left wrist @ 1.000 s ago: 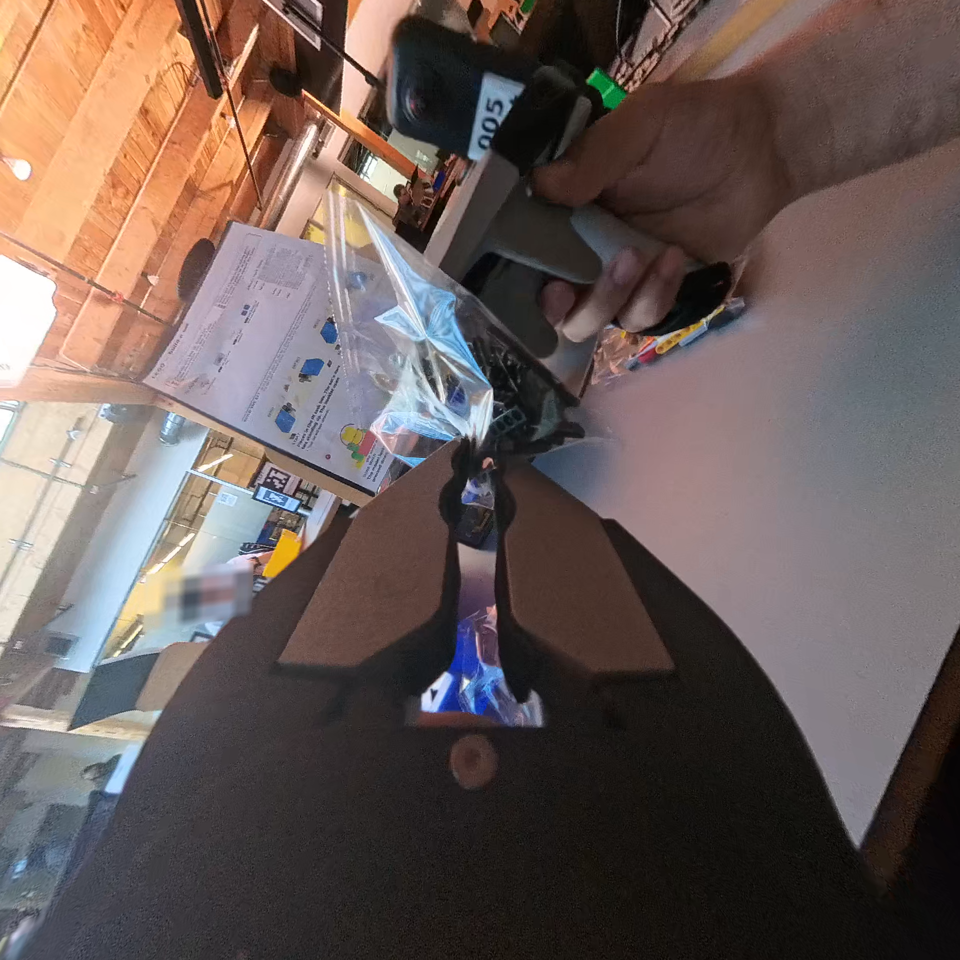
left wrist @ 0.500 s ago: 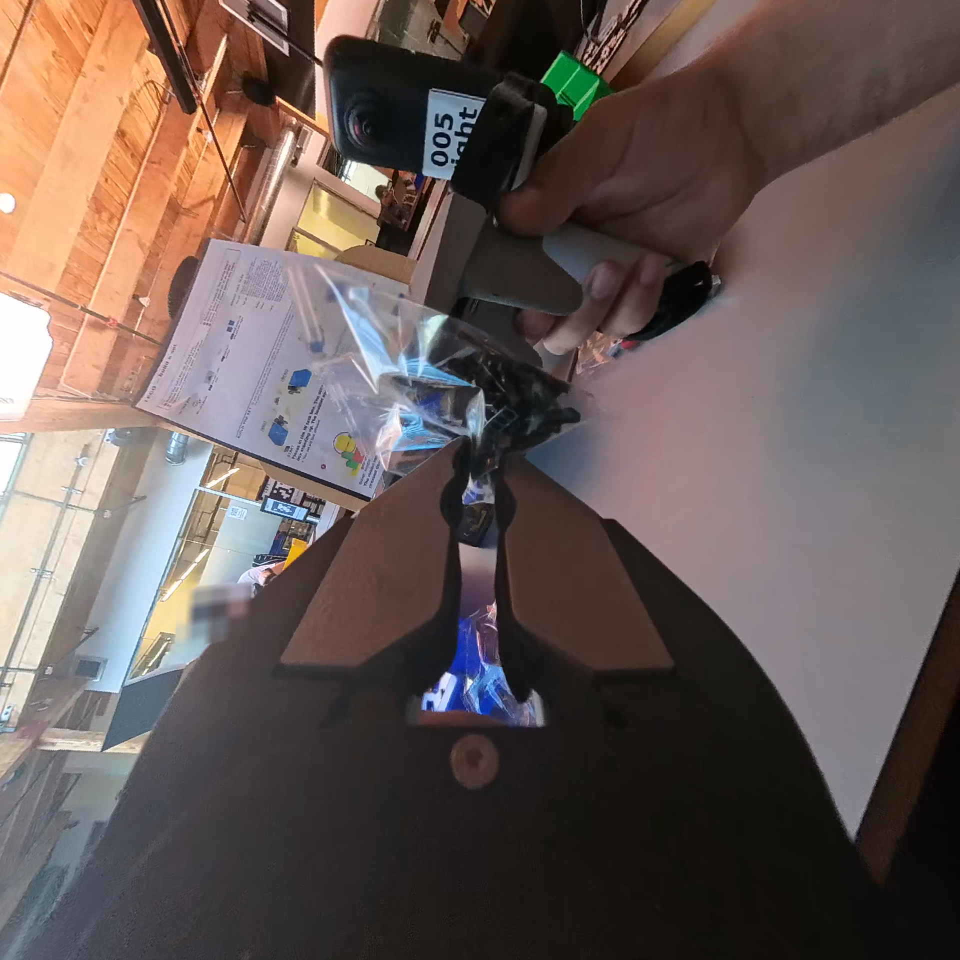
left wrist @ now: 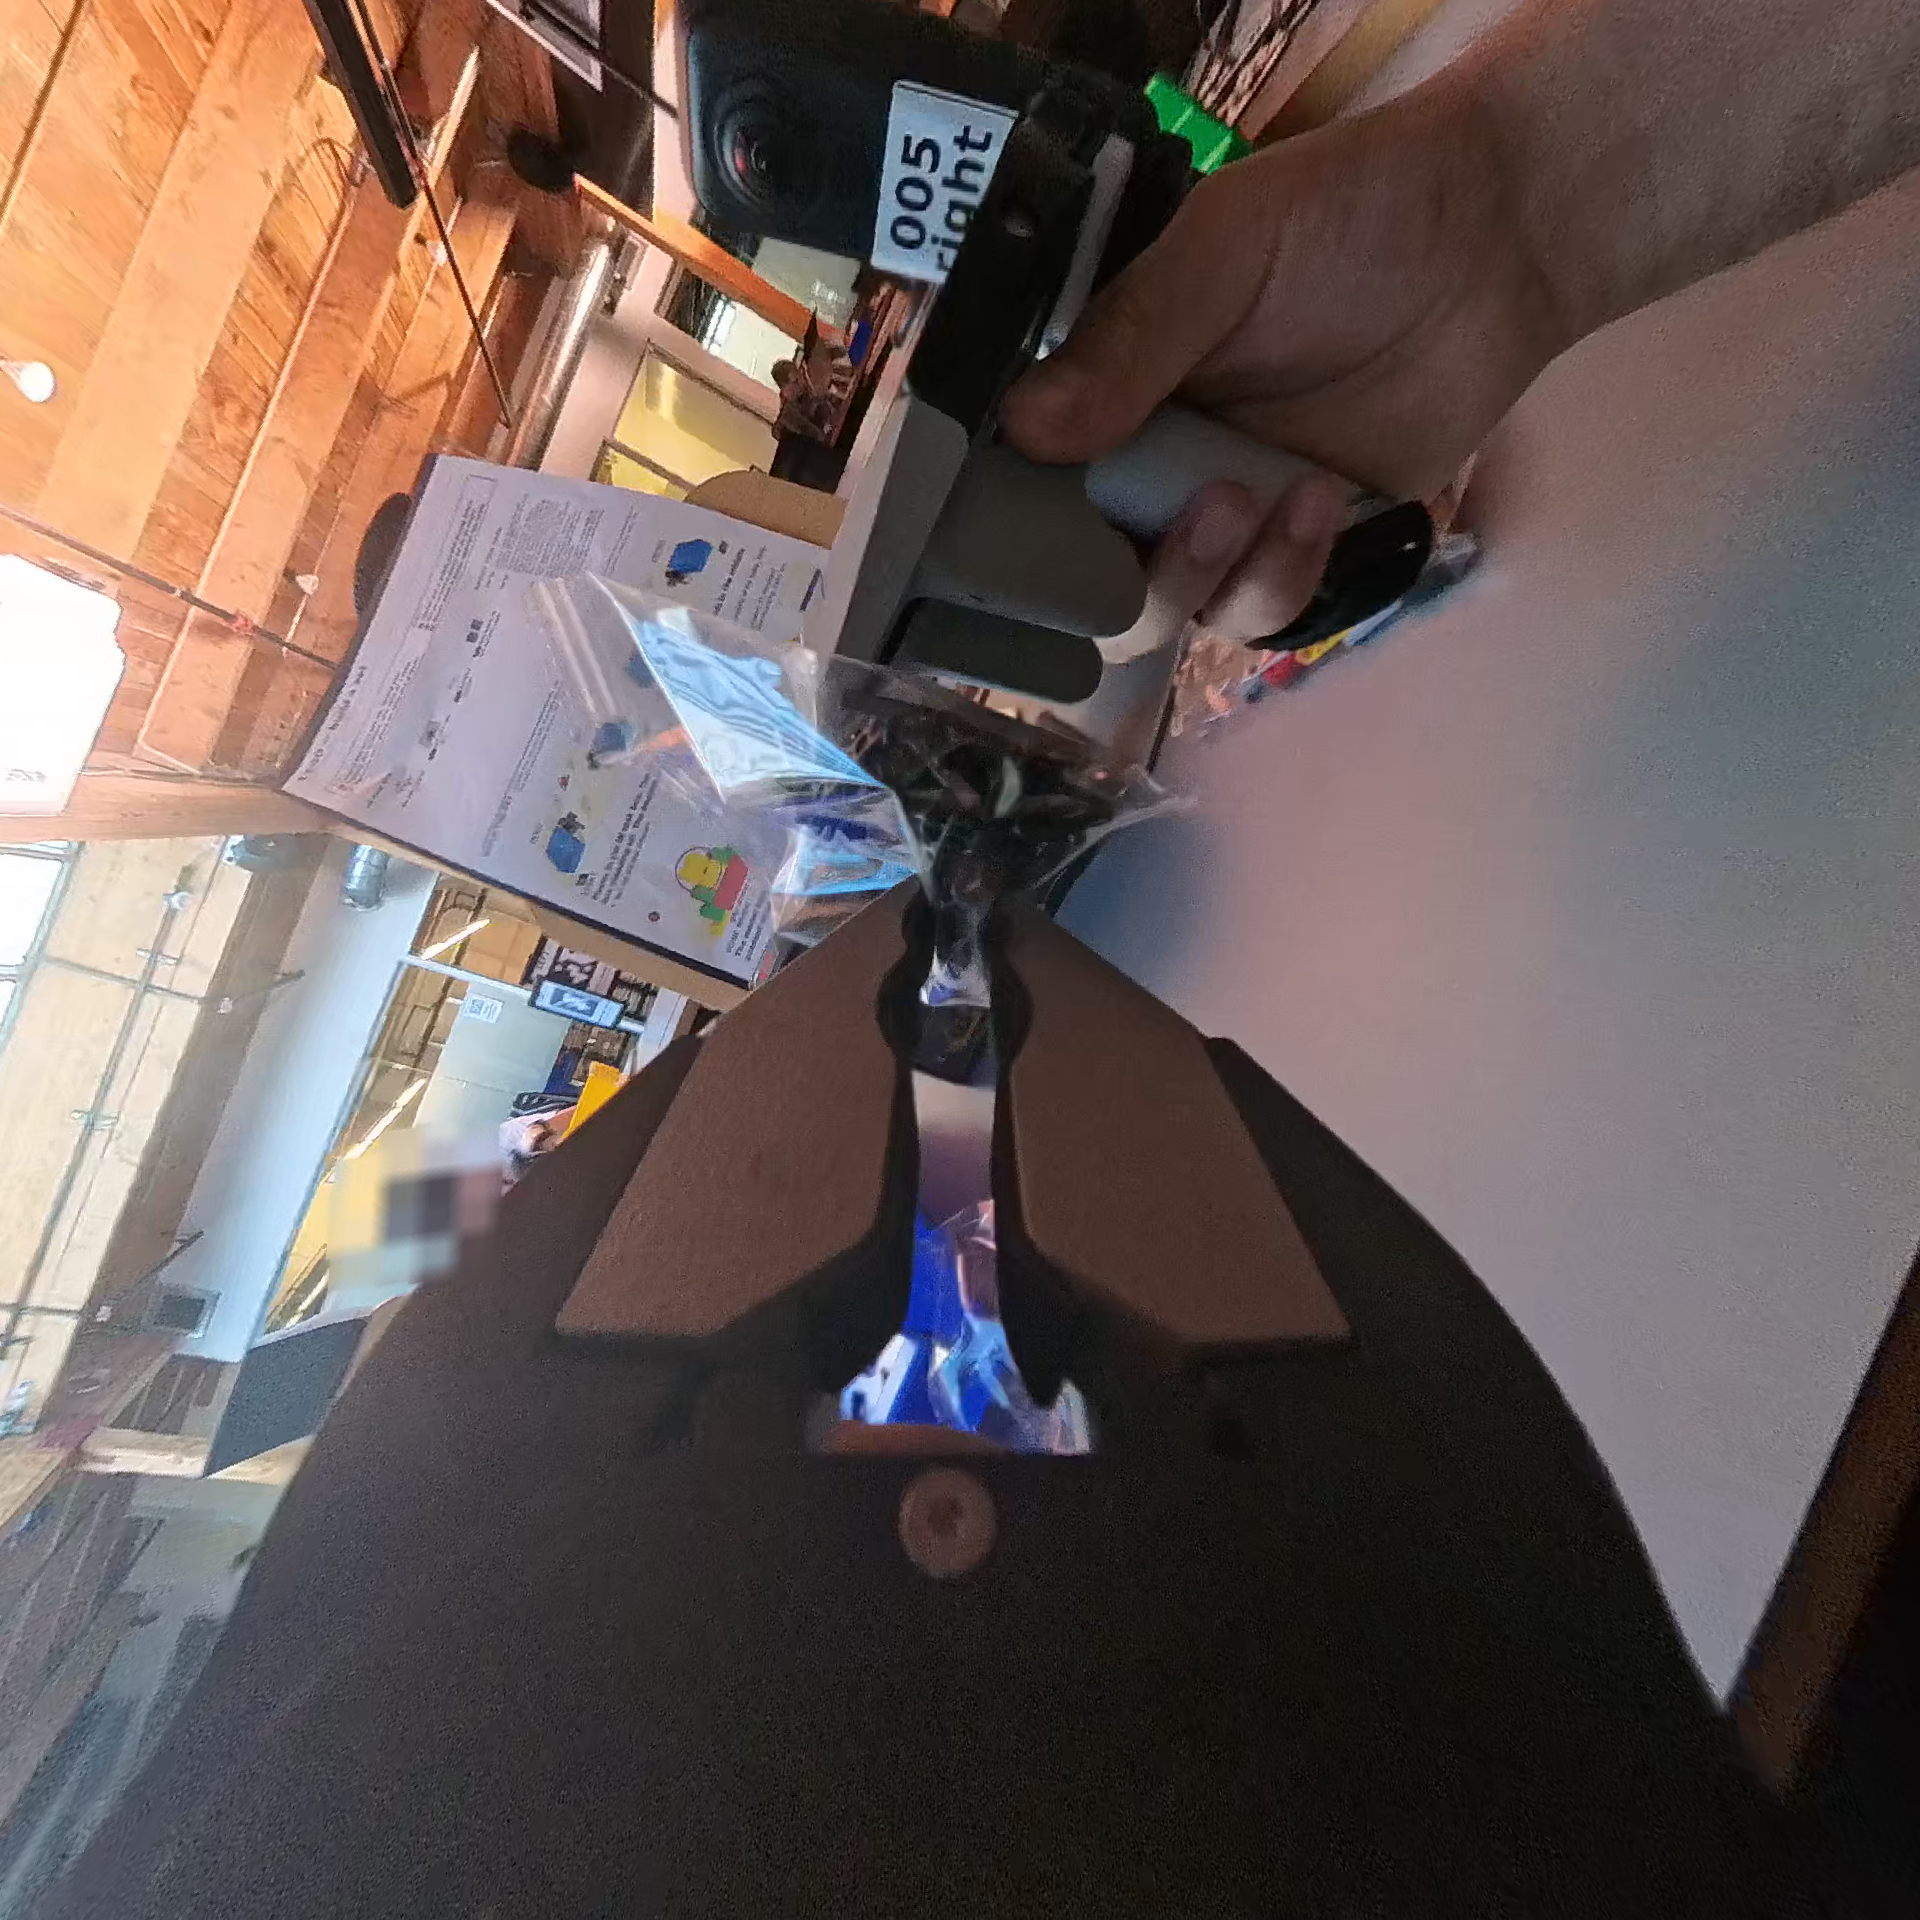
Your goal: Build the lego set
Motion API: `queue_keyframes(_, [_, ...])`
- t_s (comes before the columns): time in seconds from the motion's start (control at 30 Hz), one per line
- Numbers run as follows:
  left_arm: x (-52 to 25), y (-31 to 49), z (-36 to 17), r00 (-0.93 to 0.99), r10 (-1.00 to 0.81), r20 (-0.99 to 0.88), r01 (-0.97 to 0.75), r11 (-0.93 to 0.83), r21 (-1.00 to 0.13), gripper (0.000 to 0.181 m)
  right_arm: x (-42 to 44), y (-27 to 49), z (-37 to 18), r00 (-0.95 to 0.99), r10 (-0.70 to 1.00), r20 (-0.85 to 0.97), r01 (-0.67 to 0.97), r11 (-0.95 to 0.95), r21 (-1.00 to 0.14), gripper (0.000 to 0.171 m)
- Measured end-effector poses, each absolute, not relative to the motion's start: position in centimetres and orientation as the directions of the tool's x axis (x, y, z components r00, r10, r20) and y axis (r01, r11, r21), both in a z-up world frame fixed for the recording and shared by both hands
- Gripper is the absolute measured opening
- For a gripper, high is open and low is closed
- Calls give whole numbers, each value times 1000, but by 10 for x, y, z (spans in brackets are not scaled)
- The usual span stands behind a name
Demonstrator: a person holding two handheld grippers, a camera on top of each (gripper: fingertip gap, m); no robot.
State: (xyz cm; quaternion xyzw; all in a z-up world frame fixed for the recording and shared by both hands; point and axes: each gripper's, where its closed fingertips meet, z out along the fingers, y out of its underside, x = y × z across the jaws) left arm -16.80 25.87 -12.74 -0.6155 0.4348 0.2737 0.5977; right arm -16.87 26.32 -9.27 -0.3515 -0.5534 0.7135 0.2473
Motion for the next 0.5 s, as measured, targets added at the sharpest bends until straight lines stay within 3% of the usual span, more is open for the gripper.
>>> queue_keyframes(0.37, [-170, 256, -125, 527, -248, -813, -821, 99, -562, 11, -165, 262, -89, -623, 762, -177, 3, -223, -975, 0])
queue_keyframes(0.5, [-173, 243, -128, 588, -389, -709, -733, 116, -671, 21, -163, 268, -85, -617, 766, -180, -12, -238, -971, 0])
